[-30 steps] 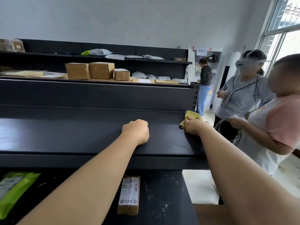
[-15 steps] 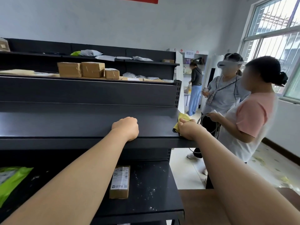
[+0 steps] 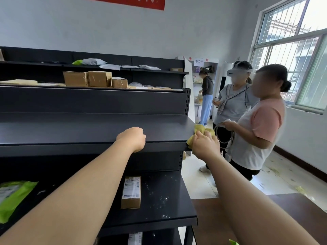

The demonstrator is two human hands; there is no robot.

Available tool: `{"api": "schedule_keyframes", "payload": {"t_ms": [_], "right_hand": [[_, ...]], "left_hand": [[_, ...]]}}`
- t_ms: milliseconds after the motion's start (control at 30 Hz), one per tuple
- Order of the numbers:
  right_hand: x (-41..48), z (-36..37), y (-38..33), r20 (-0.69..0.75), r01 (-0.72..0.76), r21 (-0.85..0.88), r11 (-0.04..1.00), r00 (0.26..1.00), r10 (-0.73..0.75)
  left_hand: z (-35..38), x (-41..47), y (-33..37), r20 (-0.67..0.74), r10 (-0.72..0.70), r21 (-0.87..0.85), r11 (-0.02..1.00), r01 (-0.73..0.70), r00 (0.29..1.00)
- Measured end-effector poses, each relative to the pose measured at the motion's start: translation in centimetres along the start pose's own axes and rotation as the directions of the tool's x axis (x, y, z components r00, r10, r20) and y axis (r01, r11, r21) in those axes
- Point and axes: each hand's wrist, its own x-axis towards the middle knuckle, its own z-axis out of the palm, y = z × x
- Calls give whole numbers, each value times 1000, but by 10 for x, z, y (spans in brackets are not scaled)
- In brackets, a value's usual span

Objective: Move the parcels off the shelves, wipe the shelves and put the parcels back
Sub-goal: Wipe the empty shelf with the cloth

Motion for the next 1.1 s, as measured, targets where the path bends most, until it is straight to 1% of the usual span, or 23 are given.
{"api": "schedule_keyframes", "payload": {"t_ms": [100,200,333,467,567,667,767,833,900,967,1100], "right_hand": [[-6,3,-6,-33,16,-25,1000,999,-16],[-11,8,-15,-54,62,-72,996,996,-65],[-21,19,-52,-57,144,-75,987,987,-148],[-32,31,-93,-34,228,-66,971,972,-231],[-37,36,-120,4,285,-17,958,958,-285],[-43,41,-142,34,365,46,930,930,-367],[-45,40,-147,39,402,152,903,910,-412],[-43,34,-138,39,396,213,893,910,-412],[-36,28,-123,37,363,232,902,924,-381],[-28,22,-105,35,303,193,933,948,-315],[-7,10,-73,60,141,38,989,988,-143]], "left_hand": [[-1,-4,-11,-11,-6,-65,998,5,1000],[-3,-8,-27,-16,-24,-93,995,23,1000],[-6,-16,-58,-25,-43,-106,994,40,999],[-4,-24,-91,-59,-52,-166,985,42,997],[-1,-27,-108,-101,-21,-224,975,-2,995],[5,-29,-114,-149,10,-233,971,-45,989],[14,-28,-116,-230,4,-268,961,-67,973],[19,-29,-115,-271,-6,-316,945,-83,963],[20,-30,-111,-312,-3,-339,935,-108,950],[21,-31,-105,-340,7,-334,934,-128,940],[23,-33,-90,-363,26,-327,933,-153,932]]}}
